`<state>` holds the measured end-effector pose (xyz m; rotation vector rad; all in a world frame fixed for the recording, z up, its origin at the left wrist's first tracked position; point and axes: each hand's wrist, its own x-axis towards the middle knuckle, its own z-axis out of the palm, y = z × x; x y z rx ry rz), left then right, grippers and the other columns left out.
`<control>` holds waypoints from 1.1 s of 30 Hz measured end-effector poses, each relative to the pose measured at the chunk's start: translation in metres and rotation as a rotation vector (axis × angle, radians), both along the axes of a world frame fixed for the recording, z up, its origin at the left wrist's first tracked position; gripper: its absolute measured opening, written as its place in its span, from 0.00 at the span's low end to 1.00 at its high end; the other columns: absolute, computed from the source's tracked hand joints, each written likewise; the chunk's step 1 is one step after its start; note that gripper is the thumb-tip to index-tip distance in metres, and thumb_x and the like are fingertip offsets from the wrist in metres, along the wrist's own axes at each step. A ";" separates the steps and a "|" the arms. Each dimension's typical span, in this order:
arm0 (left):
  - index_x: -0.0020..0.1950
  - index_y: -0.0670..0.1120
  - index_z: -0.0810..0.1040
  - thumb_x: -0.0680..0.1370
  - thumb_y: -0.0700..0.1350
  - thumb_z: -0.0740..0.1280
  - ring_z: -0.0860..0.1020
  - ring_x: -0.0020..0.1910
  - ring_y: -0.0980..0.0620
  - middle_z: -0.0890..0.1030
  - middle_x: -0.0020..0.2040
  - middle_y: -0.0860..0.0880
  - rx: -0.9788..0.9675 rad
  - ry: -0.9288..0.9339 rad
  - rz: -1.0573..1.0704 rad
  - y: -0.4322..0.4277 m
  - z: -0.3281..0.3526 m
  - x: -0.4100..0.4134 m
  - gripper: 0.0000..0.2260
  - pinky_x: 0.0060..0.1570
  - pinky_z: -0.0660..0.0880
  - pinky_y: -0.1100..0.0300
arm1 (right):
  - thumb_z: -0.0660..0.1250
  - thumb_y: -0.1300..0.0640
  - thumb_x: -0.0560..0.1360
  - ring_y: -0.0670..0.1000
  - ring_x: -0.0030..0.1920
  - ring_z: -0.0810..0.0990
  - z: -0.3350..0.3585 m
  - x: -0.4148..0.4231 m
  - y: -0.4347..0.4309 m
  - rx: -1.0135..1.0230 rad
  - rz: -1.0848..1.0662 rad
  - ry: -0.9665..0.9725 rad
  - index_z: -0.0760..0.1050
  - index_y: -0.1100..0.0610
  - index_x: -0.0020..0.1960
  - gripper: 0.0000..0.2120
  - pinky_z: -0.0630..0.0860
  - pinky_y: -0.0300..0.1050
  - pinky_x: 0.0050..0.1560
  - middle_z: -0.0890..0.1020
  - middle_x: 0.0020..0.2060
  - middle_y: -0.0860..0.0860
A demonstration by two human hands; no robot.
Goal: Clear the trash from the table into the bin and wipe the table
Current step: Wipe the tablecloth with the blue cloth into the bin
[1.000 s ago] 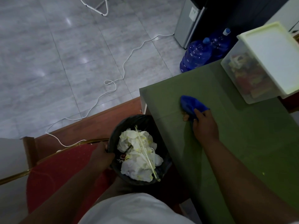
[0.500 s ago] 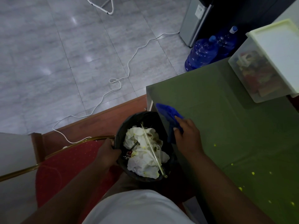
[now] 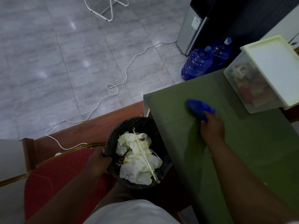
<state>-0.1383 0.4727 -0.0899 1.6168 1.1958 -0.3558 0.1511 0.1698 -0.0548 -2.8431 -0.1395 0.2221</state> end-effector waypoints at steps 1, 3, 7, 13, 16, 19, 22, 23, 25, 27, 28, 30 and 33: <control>0.48 0.38 0.72 0.70 0.30 0.66 0.79 0.34 0.44 0.78 0.42 0.37 -0.005 -0.004 -0.006 0.002 -0.001 0.001 0.09 0.20 0.71 0.62 | 0.64 0.61 0.76 0.65 0.62 0.71 -0.004 -0.010 0.010 -0.017 0.042 0.001 0.70 0.57 0.70 0.22 0.70 0.55 0.62 0.73 0.65 0.63; 0.49 0.35 0.73 0.69 0.29 0.65 0.79 0.35 0.43 0.78 0.42 0.35 -0.010 -0.009 -0.015 0.004 -0.004 0.004 0.10 0.21 0.72 0.62 | 0.65 0.62 0.75 0.66 0.58 0.73 -0.010 -0.036 0.032 0.009 0.144 -0.032 0.72 0.60 0.68 0.22 0.73 0.56 0.57 0.74 0.60 0.64; 0.50 0.33 0.73 0.69 0.28 0.66 0.78 0.33 0.43 0.78 0.40 0.36 -0.010 -0.006 0.010 0.010 -0.006 0.008 0.10 0.19 0.71 0.64 | 0.66 0.64 0.73 0.60 0.52 0.76 -0.009 -0.083 0.070 0.157 0.445 0.029 0.75 0.59 0.66 0.21 0.75 0.53 0.52 0.77 0.53 0.59; 0.48 0.32 0.71 0.68 0.28 0.67 0.80 0.34 0.39 0.78 0.42 0.32 0.021 0.005 -0.034 0.027 -0.008 0.015 0.11 0.25 0.74 0.58 | 0.66 0.67 0.74 0.56 0.52 0.78 0.017 -0.026 0.063 0.433 0.208 -0.054 0.78 0.60 0.61 0.16 0.70 0.41 0.54 0.80 0.53 0.58; 0.47 0.33 0.71 0.68 0.28 0.66 0.77 0.31 0.44 0.77 0.39 0.35 0.043 0.005 -0.009 0.034 -0.009 0.020 0.09 0.20 0.71 0.63 | 0.64 0.62 0.76 0.59 0.52 0.77 0.020 0.052 0.044 0.286 0.017 -0.133 0.76 0.59 0.58 0.11 0.67 0.44 0.50 0.79 0.53 0.60; 0.43 0.35 0.71 0.68 0.28 0.66 0.75 0.29 0.46 0.75 0.35 0.38 0.020 -0.011 0.011 0.039 -0.009 0.023 0.07 0.19 0.70 0.64 | 0.60 0.61 0.77 0.61 0.55 0.76 0.010 0.109 0.037 0.109 -0.183 -0.071 0.74 0.56 0.60 0.13 0.71 0.50 0.53 0.77 0.58 0.59; 0.45 0.36 0.70 0.69 0.28 0.66 0.77 0.32 0.45 0.76 0.38 0.38 0.035 -0.015 0.029 0.040 -0.009 0.025 0.09 0.19 0.70 0.65 | 0.58 0.62 0.78 0.56 0.54 0.75 -0.005 0.115 0.060 0.021 -0.152 -0.019 0.72 0.55 0.63 0.14 0.70 0.49 0.52 0.74 0.61 0.59; 0.46 0.36 0.70 0.69 0.28 0.66 0.77 0.32 0.44 0.76 0.39 0.37 0.040 -0.013 0.029 0.040 -0.010 0.026 0.10 0.20 0.71 0.65 | 0.58 0.61 0.79 0.57 0.57 0.74 -0.010 0.106 0.072 0.023 -0.083 -0.033 0.71 0.55 0.65 0.16 0.69 0.49 0.54 0.73 0.62 0.59; 0.47 0.35 0.70 0.69 0.28 0.66 0.78 0.33 0.43 0.76 0.40 0.36 0.045 -0.009 0.021 0.040 -0.013 0.026 0.10 0.20 0.71 0.64 | 0.58 0.60 0.79 0.59 0.63 0.70 -0.021 0.075 0.097 0.018 0.074 -0.068 0.66 0.53 0.71 0.20 0.70 0.52 0.60 0.69 0.66 0.57; 0.47 0.33 0.71 0.68 0.29 0.66 0.78 0.34 0.42 0.77 0.41 0.34 0.036 0.002 0.003 0.039 -0.015 0.025 0.09 0.21 0.72 0.63 | 0.60 0.62 0.77 0.60 0.61 0.71 -0.027 0.034 0.124 0.030 0.301 -0.091 0.67 0.53 0.71 0.23 0.73 0.55 0.58 0.71 0.64 0.57; 0.47 0.33 0.72 0.69 0.29 0.66 0.79 0.35 0.42 0.78 0.41 0.34 0.033 0.008 -0.003 0.037 -0.015 0.024 0.09 0.21 0.72 0.64 | 0.61 0.62 0.76 0.60 0.58 0.73 -0.027 0.012 0.135 0.072 0.414 -0.081 0.70 0.55 0.69 0.21 0.74 0.55 0.56 0.73 0.62 0.57; 0.48 0.33 0.72 0.69 0.30 0.66 0.80 0.37 0.41 0.78 0.41 0.35 0.037 0.002 -0.015 0.034 -0.014 0.020 0.09 0.23 0.73 0.62 | 0.64 0.65 0.74 0.61 0.54 0.76 -0.026 -0.026 0.146 0.173 0.615 -0.059 0.75 0.58 0.65 0.19 0.76 0.52 0.52 0.77 0.57 0.58; 0.49 0.32 0.72 0.68 0.28 0.65 0.80 0.39 0.36 0.77 0.42 0.32 0.002 -0.034 -0.010 0.029 -0.013 0.013 0.10 0.32 0.76 0.51 | 0.64 0.71 0.70 0.61 0.52 0.76 -0.015 -0.039 0.127 0.342 0.685 -0.021 0.78 0.61 0.63 0.22 0.75 0.51 0.53 0.79 0.54 0.59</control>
